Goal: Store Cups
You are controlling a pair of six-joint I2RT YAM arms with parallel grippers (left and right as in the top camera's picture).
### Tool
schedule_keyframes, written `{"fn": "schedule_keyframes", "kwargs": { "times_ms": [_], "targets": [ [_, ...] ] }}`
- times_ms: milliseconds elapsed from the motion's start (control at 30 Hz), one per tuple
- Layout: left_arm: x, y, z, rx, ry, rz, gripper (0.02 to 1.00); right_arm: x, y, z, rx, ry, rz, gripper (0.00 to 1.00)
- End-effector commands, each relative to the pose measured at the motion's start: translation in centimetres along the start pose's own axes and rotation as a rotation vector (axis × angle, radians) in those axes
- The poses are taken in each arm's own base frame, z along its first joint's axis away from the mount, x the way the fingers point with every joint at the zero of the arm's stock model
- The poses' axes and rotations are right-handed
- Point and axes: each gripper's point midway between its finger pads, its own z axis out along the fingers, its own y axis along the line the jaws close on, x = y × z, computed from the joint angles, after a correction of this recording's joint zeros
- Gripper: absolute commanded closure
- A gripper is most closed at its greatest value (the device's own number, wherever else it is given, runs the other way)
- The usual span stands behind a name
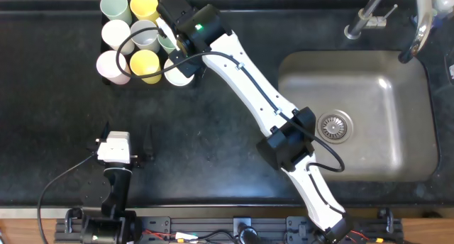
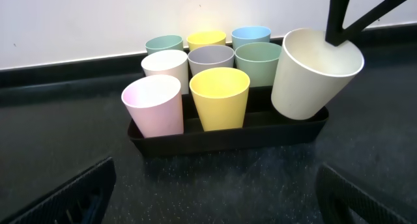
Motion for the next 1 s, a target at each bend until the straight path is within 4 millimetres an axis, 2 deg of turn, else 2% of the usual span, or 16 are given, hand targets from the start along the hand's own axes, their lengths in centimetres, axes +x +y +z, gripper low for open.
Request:
{"fn": "schedule_keyframes", "kwargs": {
  "times_ms": [33,300,433,1000],
  "targets": [
    [-0.1,0.0,0.0,0.003,-0.008,0.018,0.020,-1.3,-0.9,-0.6,0.019,-0.053,-0.005,0.956],
    [-0.1,0.0,0.0,0.003,-0.008,0.018,0.020,-1.1,-1.7,-0.3,0.024,-0.046,0.014,0.956],
    [-0.1,0.0,0.0,0.003,-0.008,0.018,0.020,-0.8,-2.0,0.7,0.024,-0.026,0.019,0.958],
    [-0.1,0.0,0.0,0.003,-0.008,0.018,0.020,-0.7,-1.8,2.3,0.015,-0.011,0.012,0.954]
  ]
}}
